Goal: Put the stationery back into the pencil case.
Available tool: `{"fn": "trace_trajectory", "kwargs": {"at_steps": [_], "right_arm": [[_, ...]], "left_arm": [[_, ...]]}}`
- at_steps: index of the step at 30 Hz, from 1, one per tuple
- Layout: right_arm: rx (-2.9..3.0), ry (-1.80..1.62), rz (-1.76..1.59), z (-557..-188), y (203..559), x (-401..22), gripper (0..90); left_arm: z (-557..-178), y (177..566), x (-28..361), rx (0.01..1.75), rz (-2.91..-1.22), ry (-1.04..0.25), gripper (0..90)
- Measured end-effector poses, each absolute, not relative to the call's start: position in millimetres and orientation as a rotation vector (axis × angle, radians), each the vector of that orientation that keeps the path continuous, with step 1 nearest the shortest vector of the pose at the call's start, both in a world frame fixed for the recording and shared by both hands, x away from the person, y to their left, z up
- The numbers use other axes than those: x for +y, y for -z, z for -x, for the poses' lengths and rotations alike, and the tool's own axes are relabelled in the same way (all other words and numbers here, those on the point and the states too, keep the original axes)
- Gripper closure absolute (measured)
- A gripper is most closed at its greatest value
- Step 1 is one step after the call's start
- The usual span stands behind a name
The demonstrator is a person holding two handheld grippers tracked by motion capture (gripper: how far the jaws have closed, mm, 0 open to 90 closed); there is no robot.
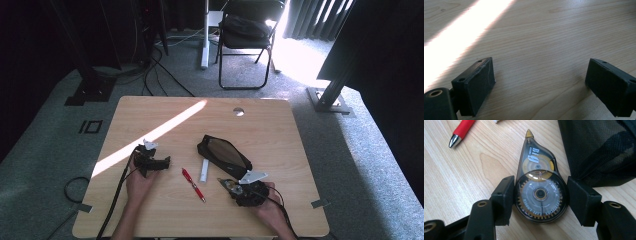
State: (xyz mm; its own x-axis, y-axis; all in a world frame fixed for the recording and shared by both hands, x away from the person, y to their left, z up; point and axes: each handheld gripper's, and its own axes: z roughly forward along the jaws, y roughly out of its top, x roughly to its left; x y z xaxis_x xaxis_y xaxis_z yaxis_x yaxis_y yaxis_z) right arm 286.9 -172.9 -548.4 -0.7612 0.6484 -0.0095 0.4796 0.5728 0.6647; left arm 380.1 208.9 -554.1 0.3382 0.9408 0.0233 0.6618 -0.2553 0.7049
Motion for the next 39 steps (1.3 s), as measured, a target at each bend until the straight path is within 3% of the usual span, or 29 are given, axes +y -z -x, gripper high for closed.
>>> {"fn": "trace_trajectory", "kwargs": {"at_steps": [39], "right_arm": [[2.51,-1.016,-0.878,-274.4,523.6,-170.2,41.7]], "left_arm": [[-380.2,554.1,208.9,1.398,-2.009,-0.603,8.9]]}}
